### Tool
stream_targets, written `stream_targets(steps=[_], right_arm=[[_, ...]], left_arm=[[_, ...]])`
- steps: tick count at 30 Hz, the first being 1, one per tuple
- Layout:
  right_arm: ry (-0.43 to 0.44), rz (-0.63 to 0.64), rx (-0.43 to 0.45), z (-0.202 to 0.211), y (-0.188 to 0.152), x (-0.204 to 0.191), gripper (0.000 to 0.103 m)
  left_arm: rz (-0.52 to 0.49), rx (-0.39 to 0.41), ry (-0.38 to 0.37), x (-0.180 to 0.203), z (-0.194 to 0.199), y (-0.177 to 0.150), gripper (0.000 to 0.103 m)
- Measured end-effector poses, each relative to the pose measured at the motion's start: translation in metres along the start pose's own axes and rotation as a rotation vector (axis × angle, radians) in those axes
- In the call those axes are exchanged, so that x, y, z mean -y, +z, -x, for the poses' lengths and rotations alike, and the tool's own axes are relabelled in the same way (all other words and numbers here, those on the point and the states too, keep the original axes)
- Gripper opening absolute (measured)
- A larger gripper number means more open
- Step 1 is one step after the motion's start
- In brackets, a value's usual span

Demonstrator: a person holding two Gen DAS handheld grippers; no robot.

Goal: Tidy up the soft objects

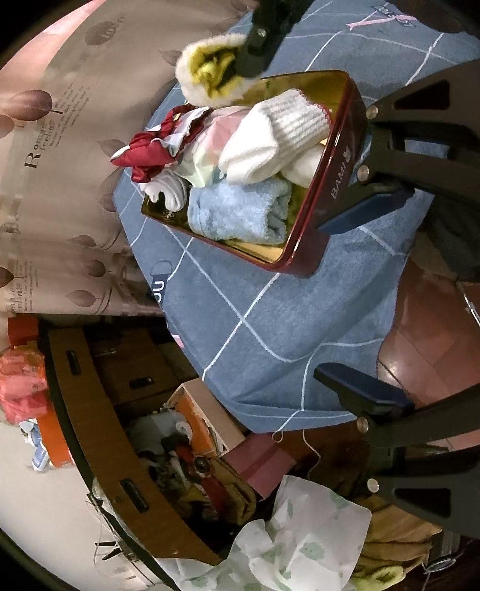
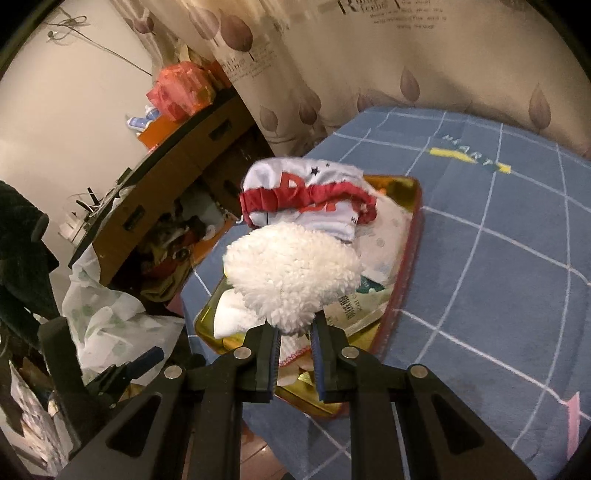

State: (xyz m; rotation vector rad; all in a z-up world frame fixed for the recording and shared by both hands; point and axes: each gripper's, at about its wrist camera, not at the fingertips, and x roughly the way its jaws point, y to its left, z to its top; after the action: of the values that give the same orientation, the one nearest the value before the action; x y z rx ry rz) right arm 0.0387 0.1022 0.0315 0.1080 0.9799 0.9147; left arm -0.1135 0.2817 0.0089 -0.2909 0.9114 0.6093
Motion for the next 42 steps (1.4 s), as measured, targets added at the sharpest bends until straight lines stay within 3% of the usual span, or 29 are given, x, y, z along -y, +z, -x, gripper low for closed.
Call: stream_targets(steps=[8,11,13,15,21,25,30,32,34,37,42], right_arm=[[-0.053,0.035,-0.035,-0.014,-0.009,-0.004,0.018],[-0.096,0.063,-0.037,-0.012,-0.010,-0.006,0.027],[-0.098,0.069,-0.039,-0.009,-0.013,-0.007,0.045],[-0.112,0.065,-0.039,-0.006,-0.015,-0.008,0.055],[-0.106,0.034,-0.009,0.015,-0.028,-0.002,0.056],[-0.109,0.027,0.038,0.033,-0.041,-0.001,0.056],[-0.214,0.128,0.096,0.049,-0.053,-0.021,0.059],[-0.257,0.169,0.139,0.058,-0.056,-0.032,0.068],[-0.312,0.195,0.197,0.070,-0.057,-0.044,0.083],[-0.394,0.221,0.339,0.097,-0.059,-0.059,0.102],[-0.581,0.250,0.534,0.131,-0.067,-0.083,0.102]], left_arm=[[-0.013,-0.001,0.001,0.003,-0.001,0.000,0.074],[-0.017,0.002,0.005,0.004,0.000,-0.001,0.074],[-0.017,0.005,0.005,0.004,0.000,0.000,0.074],[-0.015,0.008,0.004,0.004,0.001,0.000,0.074],[-0.025,0.031,-0.002,0.006,0.006,0.000,0.074],[-0.059,0.115,-0.026,0.012,0.022,-0.001,0.074],[-0.116,0.250,-0.047,0.020,0.046,-0.003,0.074],[-0.124,0.274,-0.059,0.020,0.051,-0.002,0.074],[-0.123,0.291,-0.086,0.019,0.056,-0.001,0.074],[-0.106,0.321,-0.167,0.014,0.069,0.000,0.074],[-0.096,0.382,-0.233,0.006,0.093,0.000,0.074]])
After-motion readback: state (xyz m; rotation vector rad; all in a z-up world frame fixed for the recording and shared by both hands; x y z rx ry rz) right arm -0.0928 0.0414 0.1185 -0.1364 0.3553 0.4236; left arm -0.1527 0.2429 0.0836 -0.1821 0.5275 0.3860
